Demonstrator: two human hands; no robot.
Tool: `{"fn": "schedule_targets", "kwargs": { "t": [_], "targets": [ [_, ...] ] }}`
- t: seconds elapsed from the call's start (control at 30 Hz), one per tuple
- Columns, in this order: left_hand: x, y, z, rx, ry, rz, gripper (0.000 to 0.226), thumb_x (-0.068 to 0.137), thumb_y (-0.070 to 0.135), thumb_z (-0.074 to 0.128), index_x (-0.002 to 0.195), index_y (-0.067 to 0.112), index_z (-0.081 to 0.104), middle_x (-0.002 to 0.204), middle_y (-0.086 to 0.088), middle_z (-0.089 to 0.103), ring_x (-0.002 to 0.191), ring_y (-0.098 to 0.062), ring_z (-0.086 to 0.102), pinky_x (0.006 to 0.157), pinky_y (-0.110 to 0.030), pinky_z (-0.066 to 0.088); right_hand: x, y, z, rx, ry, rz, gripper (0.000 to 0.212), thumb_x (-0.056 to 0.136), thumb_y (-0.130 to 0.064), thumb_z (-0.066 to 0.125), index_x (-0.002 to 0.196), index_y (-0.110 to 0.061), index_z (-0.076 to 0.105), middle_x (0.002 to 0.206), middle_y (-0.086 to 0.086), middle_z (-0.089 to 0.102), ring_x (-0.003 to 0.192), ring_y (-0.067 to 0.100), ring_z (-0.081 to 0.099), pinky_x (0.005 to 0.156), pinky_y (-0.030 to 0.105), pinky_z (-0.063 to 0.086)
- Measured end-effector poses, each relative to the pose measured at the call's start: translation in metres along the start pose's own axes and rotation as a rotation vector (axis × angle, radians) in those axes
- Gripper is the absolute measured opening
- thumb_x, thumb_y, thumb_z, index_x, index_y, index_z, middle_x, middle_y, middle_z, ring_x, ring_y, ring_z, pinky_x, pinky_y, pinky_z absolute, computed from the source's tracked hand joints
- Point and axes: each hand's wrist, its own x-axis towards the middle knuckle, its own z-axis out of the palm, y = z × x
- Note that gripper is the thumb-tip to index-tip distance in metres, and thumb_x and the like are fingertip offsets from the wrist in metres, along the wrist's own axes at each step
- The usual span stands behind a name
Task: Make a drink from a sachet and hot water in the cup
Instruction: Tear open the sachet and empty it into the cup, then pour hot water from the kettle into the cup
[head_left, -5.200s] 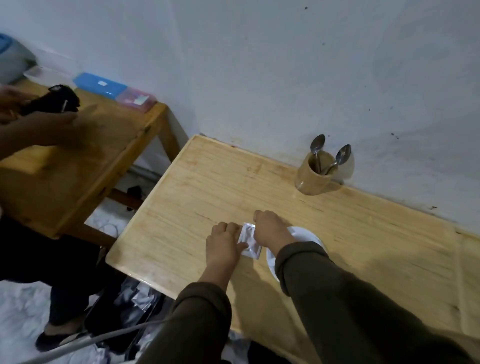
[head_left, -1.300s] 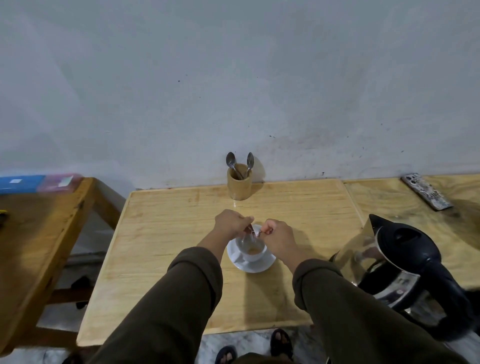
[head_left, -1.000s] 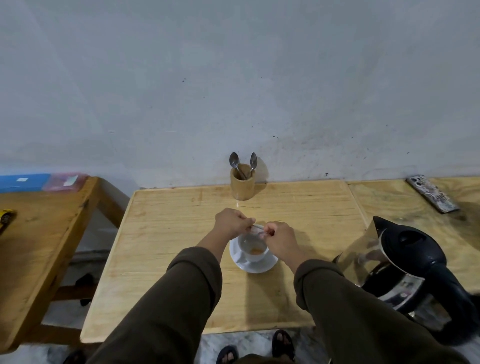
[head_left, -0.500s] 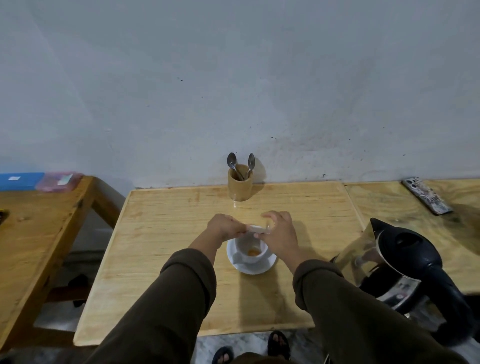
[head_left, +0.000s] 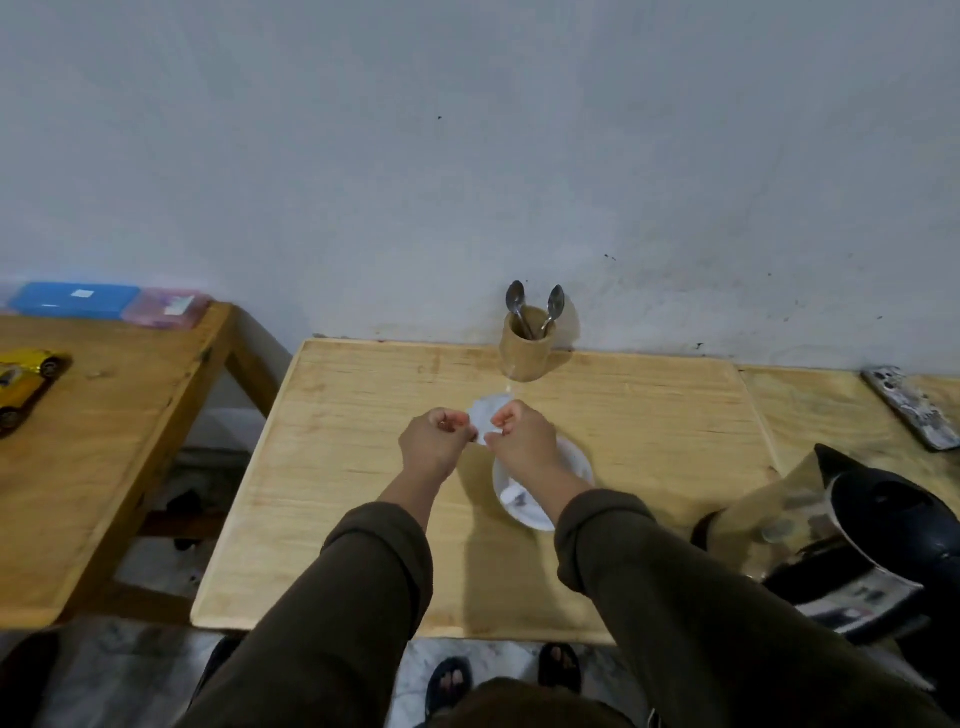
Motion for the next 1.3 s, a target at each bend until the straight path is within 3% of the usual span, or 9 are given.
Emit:
{"fn": "schedule_targets", "kwargs": {
  "t": [0.17, 0.33, 0.47, 0.6, 0.83, 0.97, 1.17, 1.3],
  "targets": [
    [-0.006, -0.039, -0.010, 0.232, 0.021, 0.024, 0.029, 0.084, 0.021, 0.063, 0.109, 0.010, 0.071, 0.116, -0.008, 0.072, 0.114, -0.021, 0.062, 0.097, -0.023, 0.039, 0.000, 0.003, 0.043, -0.301, -0.135, -0.005, 0.023, 0.086, -0.010, 0.056, 0.108, -0.005, 0.059, 0.113, 0.015, 0.064, 0.107, 0.032, 0.058, 0.082, 0.030, 0.043],
    [-0.002, -0.072, -0.012, 0.345, -0.029, 0.035, 0.023, 0.083, 0.015, 0.062, 0.102, 0.005, 0.070, 0.106, -0.013, 0.073, 0.094, -0.022, 0.065, 0.078, -0.023, 0.040, -0.001, 0.010, 0.065, -0.486, -0.185, -0.033, 0.024, 0.088, -0.009, 0.052, 0.108, -0.003, 0.062, 0.117, 0.017, 0.064, 0.109, 0.033, 0.059, 0.089, 0.033, 0.046],
    [0.003, -0.089, -0.012, 0.465, -0.037, 0.065, 0.028, 0.083, 0.014, 0.059, 0.109, 0.009, 0.066, 0.112, -0.013, 0.067, 0.103, -0.029, 0.061, 0.076, -0.026, 0.040, -0.002, 0.013, 0.069, -0.579, -0.150, -0.037, 0.027, 0.087, -0.002, 0.048, 0.113, -0.004, 0.059, 0.120, 0.017, 0.061, 0.111, 0.032, 0.057, 0.090, 0.034, 0.045],
    [0.003, -0.091, -0.011, 0.650, -0.021, 0.125, 0.025, 0.086, 0.020, 0.055, 0.109, 0.012, 0.065, 0.117, -0.008, 0.058, 0.113, -0.026, 0.051, 0.073, -0.032, 0.041, -0.003, 0.010, 0.062, -0.573, -0.098, -0.083, 0.030, 0.084, 0.002, 0.047, 0.110, -0.003, 0.060, 0.114, 0.019, 0.064, 0.106, 0.033, 0.059, 0.086, 0.033, 0.046],
    [-0.008, -0.087, -0.002, 0.576, -0.019, 0.163, 0.032, 0.090, 0.021, 0.051, 0.119, 0.010, 0.060, 0.128, -0.009, 0.050, 0.119, -0.026, 0.049, 0.091, -0.035, 0.045, -0.022, -0.001, 0.036, -0.302, 0.124, -0.158, 0.014, 0.086, -0.007, 0.050, 0.091, -0.002, 0.063, 0.098, 0.017, 0.066, 0.090, 0.032, 0.061, 0.075, 0.035, 0.047],
    [-0.025, -0.087, 0.016, 0.486, -0.003, 0.142, 0.034, 0.088, 0.022, 0.054, 0.119, 0.009, 0.059, 0.126, -0.013, 0.051, 0.119, -0.029, 0.049, 0.095, -0.037, 0.046, -0.041, 0.000, 0.004, -0.217, 0.266, -0.266, 0.018, 0.086, -0.008, 0.052, 0.099, -0.005, 0.064, 0.102, 0.014, 0.063, 0.089, 0.029, 0.060, 0.075, 0.035, 0.046],
    [-0.063, -0.095, 0.056, 0.403, 0.058, 0.104, 0.037, 0.090, 0.019, 0.051, 0.121, 0.001, 0.055, 0.121, -0.019, 0.060, 0.121, -0.033, 0.046, 0.104, -0.034, 0.035, -0.081, 0.027, -0.068, -0.147, 0.461, -0.375, 0.020, 0.085, -0.011, 0.055, 0.102, -0.011, 0.065, 0.107, 0.008, 0.060, 0.087, 0.025, 0.062, 0.074, 0.033, 0.049],
    [-0.090, -0.100, 0.087, 0.363, 0.069, 0.111, 0.045, 0.088, 0.024, 0.046, 0.124, -0.002, 0.050, 0.125, -0.024, 0.056, 0.119, -0.038, 0.045, 0.102, -0.035, 0.032, -0.120, 0.069, -0.119, -0.196, 0.596, -0.443, 0.021, 0.083, -0.009, 0.057, 0.101, -0.008, 0.066, 0.104, 0.012, 0.059, 0.097, 0.028, 0.058, 0.081, 0.033, 0.048]
  ]
}}
